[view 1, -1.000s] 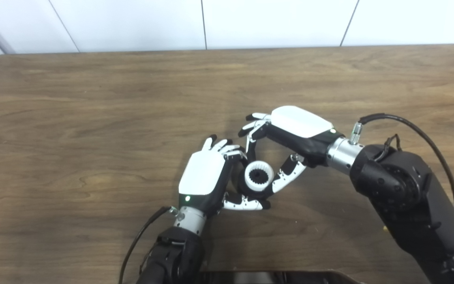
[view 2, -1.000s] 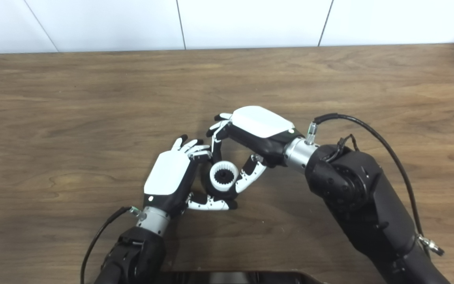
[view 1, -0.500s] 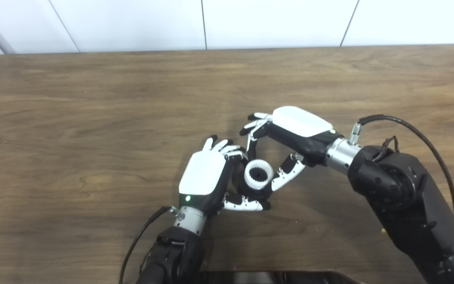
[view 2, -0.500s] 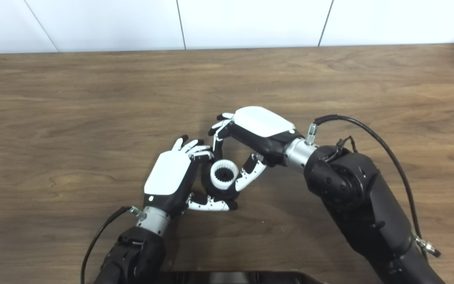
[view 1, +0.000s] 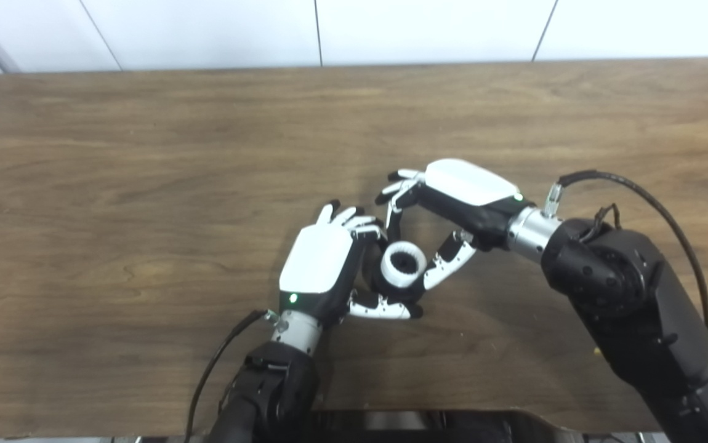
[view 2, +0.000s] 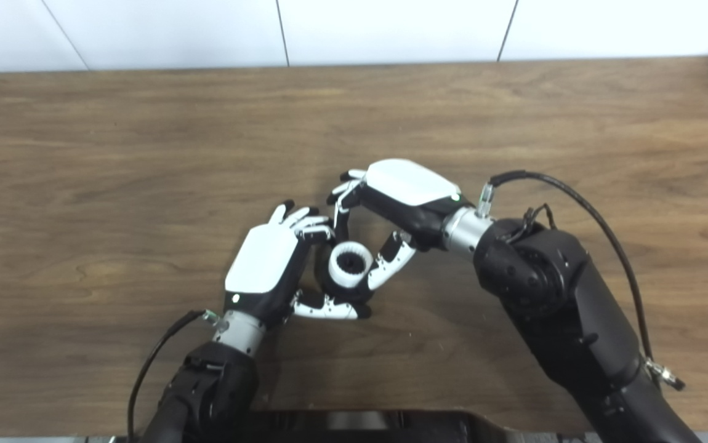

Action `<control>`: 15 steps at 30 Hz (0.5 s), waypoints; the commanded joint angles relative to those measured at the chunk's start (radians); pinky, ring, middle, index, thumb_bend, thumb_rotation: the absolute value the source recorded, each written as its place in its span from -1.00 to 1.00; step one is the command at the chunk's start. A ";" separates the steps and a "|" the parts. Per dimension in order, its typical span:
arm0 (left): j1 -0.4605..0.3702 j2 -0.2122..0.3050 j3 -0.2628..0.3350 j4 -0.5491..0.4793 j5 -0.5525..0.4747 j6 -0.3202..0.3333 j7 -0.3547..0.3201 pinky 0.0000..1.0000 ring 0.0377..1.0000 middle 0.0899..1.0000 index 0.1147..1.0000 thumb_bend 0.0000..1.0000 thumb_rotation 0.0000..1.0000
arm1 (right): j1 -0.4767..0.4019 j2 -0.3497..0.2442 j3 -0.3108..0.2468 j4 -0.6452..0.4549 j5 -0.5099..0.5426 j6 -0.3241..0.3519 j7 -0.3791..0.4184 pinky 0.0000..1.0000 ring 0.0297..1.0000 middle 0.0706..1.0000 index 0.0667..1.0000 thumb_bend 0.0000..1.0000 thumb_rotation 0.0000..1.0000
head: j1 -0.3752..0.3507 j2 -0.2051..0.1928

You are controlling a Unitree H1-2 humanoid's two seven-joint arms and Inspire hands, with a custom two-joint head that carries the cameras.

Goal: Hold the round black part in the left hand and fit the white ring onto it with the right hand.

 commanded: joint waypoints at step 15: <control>-0.003 -0.001 -0.002 -0.011 0.005 -0.010 0.006 1.00 0.78 0.52 -0.17 0.05 -0.89 | -0.040 -0.011 0.000 -0.053 -0.018 -0.007 0.015 0.72 0.89 0.71 0.32 0.91 -0.32 | 0.001 0.001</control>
